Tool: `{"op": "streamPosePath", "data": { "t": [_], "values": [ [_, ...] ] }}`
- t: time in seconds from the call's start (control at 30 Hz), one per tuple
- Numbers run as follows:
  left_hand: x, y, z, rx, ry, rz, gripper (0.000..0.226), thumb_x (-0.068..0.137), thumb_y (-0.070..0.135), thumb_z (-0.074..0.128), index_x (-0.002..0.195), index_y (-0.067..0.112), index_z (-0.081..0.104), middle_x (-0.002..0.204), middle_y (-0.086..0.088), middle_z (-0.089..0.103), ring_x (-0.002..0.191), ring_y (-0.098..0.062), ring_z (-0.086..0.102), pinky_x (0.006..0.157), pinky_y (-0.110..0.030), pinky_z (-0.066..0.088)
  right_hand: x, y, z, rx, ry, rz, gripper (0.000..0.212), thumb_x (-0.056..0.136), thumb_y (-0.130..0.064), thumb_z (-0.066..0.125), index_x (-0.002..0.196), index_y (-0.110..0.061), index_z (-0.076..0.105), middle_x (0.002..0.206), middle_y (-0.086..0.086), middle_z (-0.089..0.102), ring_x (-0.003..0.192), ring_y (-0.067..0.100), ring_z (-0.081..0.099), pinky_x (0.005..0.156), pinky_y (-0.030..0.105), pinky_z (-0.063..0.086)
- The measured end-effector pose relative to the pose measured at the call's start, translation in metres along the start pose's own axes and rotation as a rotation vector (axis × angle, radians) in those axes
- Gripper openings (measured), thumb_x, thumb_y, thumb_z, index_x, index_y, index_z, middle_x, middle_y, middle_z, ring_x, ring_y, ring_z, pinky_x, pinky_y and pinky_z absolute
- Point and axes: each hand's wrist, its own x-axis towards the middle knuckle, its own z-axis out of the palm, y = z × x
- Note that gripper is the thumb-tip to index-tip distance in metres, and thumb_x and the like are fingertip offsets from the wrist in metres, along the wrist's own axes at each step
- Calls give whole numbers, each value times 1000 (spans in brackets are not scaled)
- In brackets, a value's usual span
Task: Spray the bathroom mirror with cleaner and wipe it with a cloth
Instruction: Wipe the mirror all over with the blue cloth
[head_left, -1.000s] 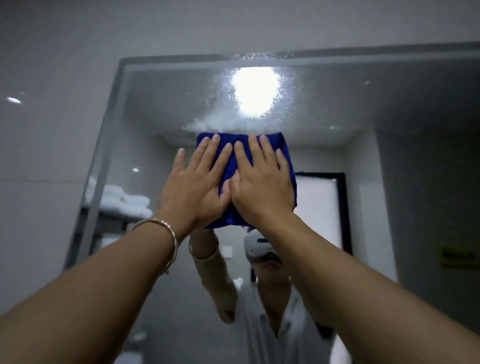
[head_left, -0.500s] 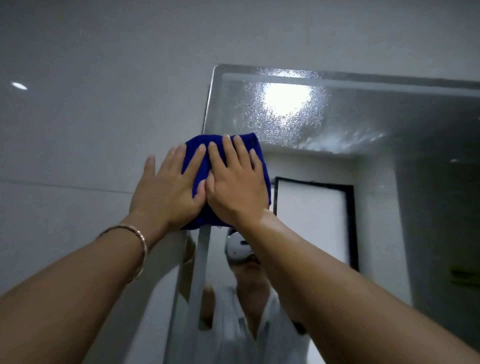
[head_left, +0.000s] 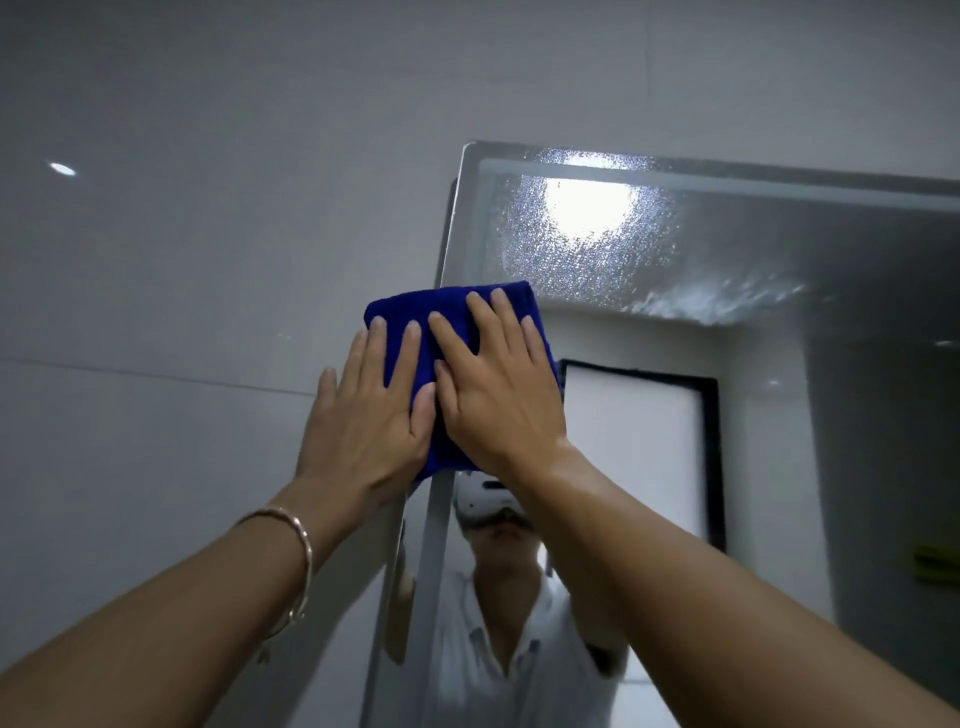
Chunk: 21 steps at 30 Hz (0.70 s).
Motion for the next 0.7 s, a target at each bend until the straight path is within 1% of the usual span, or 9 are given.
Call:
{"op": "streamPosePath", "data": {
  "t": [0.1,0.2,0.27,0.33,0.43,0.47,0.6,0.63,0.7],
  "values": [
    [-1,16,-1,-66,-13,21,63,82,53,-8,137,28,-23,156,-8,-17,144,-22,-11,114,-39,1,-8,12,-5,10,20,-4,54,90,-31,26,135,-14,51,143,18,44,137,34,34,111,47,24],
    [0,39,2,-15,2,73,64,83,51,-7,139,24,-22,151,-8,-25,142,-23,-17,112,-39,-6,-22,33,-13,-10,11,13,54,90,-30,27,136,-13,49,144,17,43,138,33,34,112,46,23],
    [0,56,5,14,16,107,64,85,49,-6,141,22,-20,149,-8,-25,142,-24,-18,113,-39,-7,-32,48,-19,-23,8,38,54,91,-30,27,138,-13,47,146,17,41,139,33,32,112,45,21],
    [-3,75,11,31,41,146,64,89,47,1,145,18,-10,153,-12,-15,143,-26,-11,114,-42,-2,-46,64,-24,-39,18,70,53,92,-31,28,139,-14,46,147,17,40,139,33,31,112,45,20],
    [-16,92,21,53,99,190,62,93,40,17,147,10,12,153,-20,12,142,-33,12,111,-49,14,-69,74,-27,-57,33,108,51,93,-31,30,140,-16,45,148,15,39,140,31,30,112,44,19],
    [-21,95,24,66,110,201,61,94,39,20,146,8,16,152,-22,17,141,-34,17,110,-51,17,-77,74,-28,-46,35,119,52,93,-31,31,141,-16,44,148,14,38,140,31,29,112,44,18],
    [-40,87,28,123,87,250,62,94,41,21,146,9,20,153,-21,18,141,-35,20,113,-52,16,-106,65,-26,62,22,156,56,92,-33,31,145,-15,36,154,11,27,145,26,14,118,43,8],
    [-42,83,26,144,77,268,62,93,42,21,146,10,21,153,-20,19,141,-35,21,113,-52,15,-112,61,-24,59,22,157,57,92,-33,33,145,-15,36,155,11,26,145,25,12,118,43,7],
    [-42,77,23,180,52,295,63,93,44,21,146,11,23,153,-19,20,140,-34,22,111,-52,14,-115,57,-20,11,38,145,57,90,-33,35,144,-13,39,153,12,29,144,27,17,116,44,11]
  ]
}}
